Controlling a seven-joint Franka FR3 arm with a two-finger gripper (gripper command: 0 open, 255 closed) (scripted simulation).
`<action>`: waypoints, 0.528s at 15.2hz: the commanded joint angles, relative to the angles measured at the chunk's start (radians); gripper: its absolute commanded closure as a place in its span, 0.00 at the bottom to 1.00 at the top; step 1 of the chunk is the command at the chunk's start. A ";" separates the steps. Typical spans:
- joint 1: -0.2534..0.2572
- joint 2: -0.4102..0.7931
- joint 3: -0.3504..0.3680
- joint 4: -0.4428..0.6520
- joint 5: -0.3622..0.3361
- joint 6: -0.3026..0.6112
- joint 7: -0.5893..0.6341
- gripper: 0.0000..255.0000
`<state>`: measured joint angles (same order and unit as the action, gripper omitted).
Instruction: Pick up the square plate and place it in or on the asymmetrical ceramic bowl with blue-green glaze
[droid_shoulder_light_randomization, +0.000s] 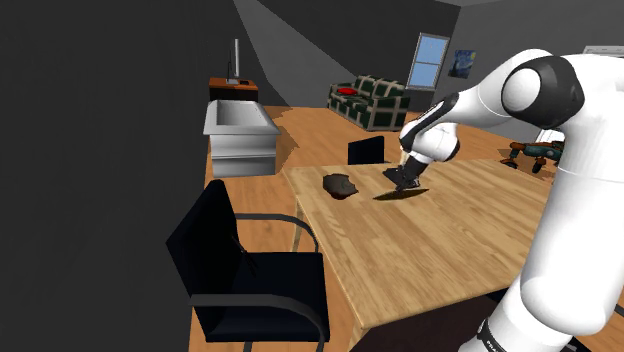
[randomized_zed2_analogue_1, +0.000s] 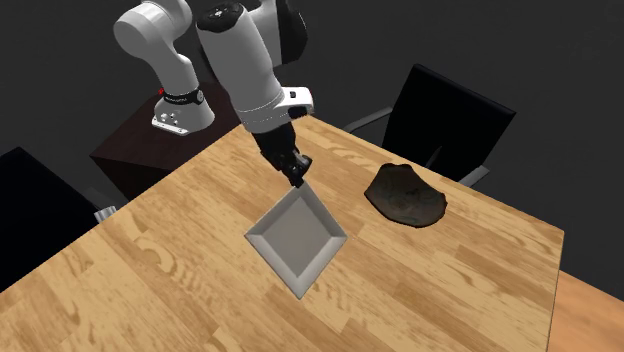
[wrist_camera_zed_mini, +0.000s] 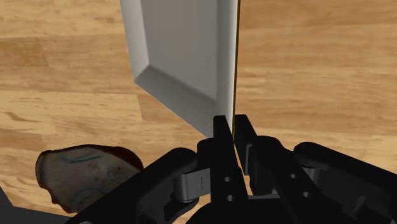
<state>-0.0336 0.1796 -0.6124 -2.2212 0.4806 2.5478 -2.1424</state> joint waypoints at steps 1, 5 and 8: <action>0.008 -0.023 -0.011 0.002 -0.033 -0.017 0.025 1.00; 0.020 -0.065 -0.027 0.014 -0.093 -0.056 0.074 1.00; 0.047 -0.059 -0.011 0.036 -0.111 -0.062 0.134 1.00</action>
<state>0.0022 0.1165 -0.6307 -2.1930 0.3749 2.4860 -2.0327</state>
